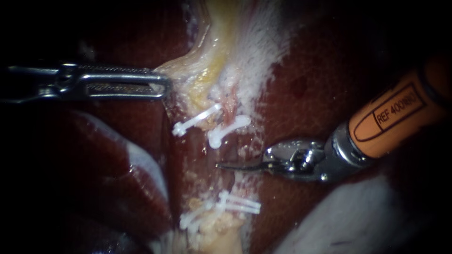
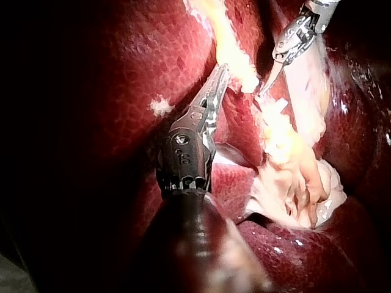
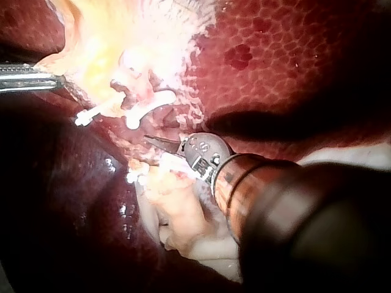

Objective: Go back from the cut right tube

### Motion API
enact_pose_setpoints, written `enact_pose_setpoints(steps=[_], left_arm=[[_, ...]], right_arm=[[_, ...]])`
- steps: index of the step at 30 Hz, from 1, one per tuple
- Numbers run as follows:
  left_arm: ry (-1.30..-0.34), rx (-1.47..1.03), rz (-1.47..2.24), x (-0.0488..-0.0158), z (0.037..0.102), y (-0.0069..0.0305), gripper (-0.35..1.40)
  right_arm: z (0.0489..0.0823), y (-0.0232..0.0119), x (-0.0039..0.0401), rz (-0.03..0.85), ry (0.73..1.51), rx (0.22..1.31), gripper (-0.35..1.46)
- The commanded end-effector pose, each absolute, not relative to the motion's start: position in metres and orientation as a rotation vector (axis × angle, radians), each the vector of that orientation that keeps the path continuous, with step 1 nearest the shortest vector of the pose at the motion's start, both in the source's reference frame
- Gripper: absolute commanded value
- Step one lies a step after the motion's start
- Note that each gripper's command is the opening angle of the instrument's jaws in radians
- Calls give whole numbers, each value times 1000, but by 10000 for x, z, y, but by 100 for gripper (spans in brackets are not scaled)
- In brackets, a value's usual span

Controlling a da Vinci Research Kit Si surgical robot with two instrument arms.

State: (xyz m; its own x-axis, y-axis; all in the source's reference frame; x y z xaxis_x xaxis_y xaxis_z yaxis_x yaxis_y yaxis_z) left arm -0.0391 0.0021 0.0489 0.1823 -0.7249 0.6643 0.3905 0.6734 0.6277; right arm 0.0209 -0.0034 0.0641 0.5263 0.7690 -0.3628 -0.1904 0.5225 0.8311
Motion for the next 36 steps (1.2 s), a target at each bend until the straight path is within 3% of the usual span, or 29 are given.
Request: enact_pose_setpoints(steps=[1,13,17,18,26,32,36], left_arm=[[-1138,351,-810,-391,489,21,-21],[-1138,350,-810,-391,490,20,-21],[-1138,350,-810,-391,490,20,-21],[-1138,350,-810,-391,490,20,-21],[-1138,350,-809,-391,490,20,-21],[-1138,350,-809,-390,490,19,-21],[-1138,351,-808,-389,489,19,-21]], right_arm=[[641,-34,209,658,817,823,-35],[644,-38,208,670,817,831,-35],[645,-39,209,670,831,836,17],[645,-39,209,669,833,840,22],[645,-39,211,661,839,851,51],[645,-39,209,656,839,853,46],[644,-38,198,630,849,846,54]])
